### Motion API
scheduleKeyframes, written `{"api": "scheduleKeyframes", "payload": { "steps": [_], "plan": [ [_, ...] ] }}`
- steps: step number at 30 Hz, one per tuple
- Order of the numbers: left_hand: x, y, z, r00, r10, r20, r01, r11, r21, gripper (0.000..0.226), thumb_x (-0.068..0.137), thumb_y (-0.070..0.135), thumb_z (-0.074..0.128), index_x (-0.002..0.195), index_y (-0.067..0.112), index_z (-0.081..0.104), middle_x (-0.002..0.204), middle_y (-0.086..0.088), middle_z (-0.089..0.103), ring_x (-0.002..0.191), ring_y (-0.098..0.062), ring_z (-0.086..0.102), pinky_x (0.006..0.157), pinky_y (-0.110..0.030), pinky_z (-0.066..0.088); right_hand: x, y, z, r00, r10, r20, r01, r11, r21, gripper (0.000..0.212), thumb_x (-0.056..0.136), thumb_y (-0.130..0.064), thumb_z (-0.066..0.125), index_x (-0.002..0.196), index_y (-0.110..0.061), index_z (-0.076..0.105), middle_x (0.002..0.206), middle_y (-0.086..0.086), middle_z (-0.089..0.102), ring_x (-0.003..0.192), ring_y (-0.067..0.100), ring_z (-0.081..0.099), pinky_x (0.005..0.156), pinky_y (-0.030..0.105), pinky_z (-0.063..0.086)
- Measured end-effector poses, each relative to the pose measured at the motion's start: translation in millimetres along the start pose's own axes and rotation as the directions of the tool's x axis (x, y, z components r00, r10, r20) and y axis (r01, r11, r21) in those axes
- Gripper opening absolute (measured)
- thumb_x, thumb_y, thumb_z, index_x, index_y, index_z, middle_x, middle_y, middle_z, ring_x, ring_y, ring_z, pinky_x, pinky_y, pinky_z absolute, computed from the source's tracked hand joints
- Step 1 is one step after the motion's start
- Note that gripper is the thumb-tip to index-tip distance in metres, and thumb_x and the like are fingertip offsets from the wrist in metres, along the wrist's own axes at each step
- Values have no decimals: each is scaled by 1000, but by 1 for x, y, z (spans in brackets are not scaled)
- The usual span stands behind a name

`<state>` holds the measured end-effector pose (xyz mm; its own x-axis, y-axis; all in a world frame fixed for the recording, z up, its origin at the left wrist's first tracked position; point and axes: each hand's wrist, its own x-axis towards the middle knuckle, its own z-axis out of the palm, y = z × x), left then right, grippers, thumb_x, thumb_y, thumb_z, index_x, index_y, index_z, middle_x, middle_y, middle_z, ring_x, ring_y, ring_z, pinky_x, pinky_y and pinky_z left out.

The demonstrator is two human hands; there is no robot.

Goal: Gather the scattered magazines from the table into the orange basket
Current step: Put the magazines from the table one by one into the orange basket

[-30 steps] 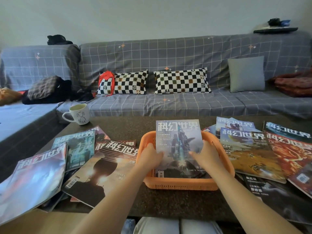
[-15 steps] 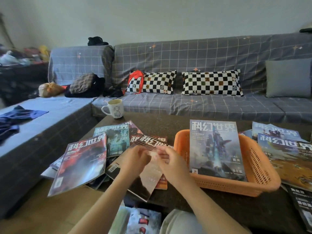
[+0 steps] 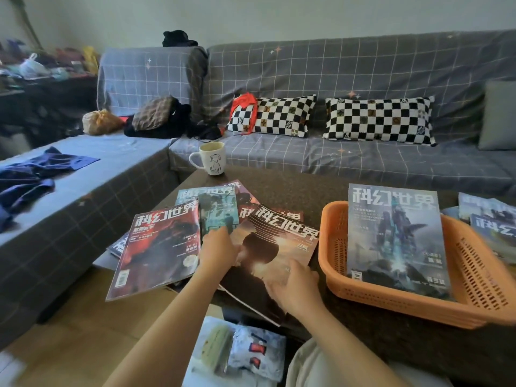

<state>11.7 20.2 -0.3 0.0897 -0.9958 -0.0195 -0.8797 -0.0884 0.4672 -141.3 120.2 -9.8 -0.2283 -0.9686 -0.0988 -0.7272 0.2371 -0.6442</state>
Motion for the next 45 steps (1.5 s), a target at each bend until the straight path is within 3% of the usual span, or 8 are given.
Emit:
{"api": "scheduleKeyframes", "payload": {
  "steps": [3,8,13,22,27,32,38,45],
  "plan": [
    [2,3,-14,997,6,74,-6,1000,2,37,76,33,77,99,6,64,68,3,54,63,-13,52,51,-24,38,1,4,1,1000,23,-4,-23,1000,2,63,83,-44,62,135,-17,40,134,1,49,126,22,39,103,33,33],
    [-23,-14,-24,999,51,15,-47,983,-175,35,84,32,69,109,11,56,94,-5,62,75,-16,55,59,-27,41,-6,9,3,997,52,-55,-44,990,135,67,83,-35,64,141,-17,35,140,2,45,130,23,36,104,34,36],
    [-64,-45,-40,993,-38,-109,-21,868,-496,19,87,29,67,97,17,56,87,-5,67,75,-24,67,66,-40,56,-15,-3,2,998,-10,-62,31,940,340,73,81,-31,69,144,-20,32,144,2,42,132,21,38,106,36,37],
    [-96,-29,-89,979,-52,-197,-89,761,-643,14,88,36,65,94,29,55,87,6,69,65,-6,69,47,-14,47,-19,-31,-33,979,-113,-170,189,817,545,73,80,-26,71,141,-31,30,138,-2,47,124,18,46,95,31,41],
    [-91,14,-81,984,28,-173,-155,605,-781,13,86,23,69,90,19,57,76,-3,73,60,-13,71,51,-26,53,-13,-14,-76,952,-88,-292,241,806,541,71,80,-27,71,139,-32,32,127,-4,55,106,11,55,68,15,43],
    [-82,76,-46,981,125,-150,-194,565,-802,10,88,20,67,91,21,58,80,-5,72,64,-13,71,56,-29,57,-3,28,-128,937,8,-350,184,839,512,72,81,-22,71,140,-30,30,138,1,48,122,20,49,97,39,45],
    [-76,155,11,986,166,-35,-130,608,-783,10,90,25,65,91,21,56,93,-7,68,79,-20,69,67,-33,58,9,90,-180,905,130,-404,76,887,455,67,83,-16,67,139,-30,33,134,3,50,115,24,53,89,46,51],
    [-71,210,66,973,217,81,-88,670,-737,17,92,27,60,109,23,59,97,1,70,87,-16,68,78,-39,57,28,145,-203,842,123,-525,4,972,235,53,78,-13,70,126,-21,49,123,0,57,93,10,51,70,18,40]
  ]
}}
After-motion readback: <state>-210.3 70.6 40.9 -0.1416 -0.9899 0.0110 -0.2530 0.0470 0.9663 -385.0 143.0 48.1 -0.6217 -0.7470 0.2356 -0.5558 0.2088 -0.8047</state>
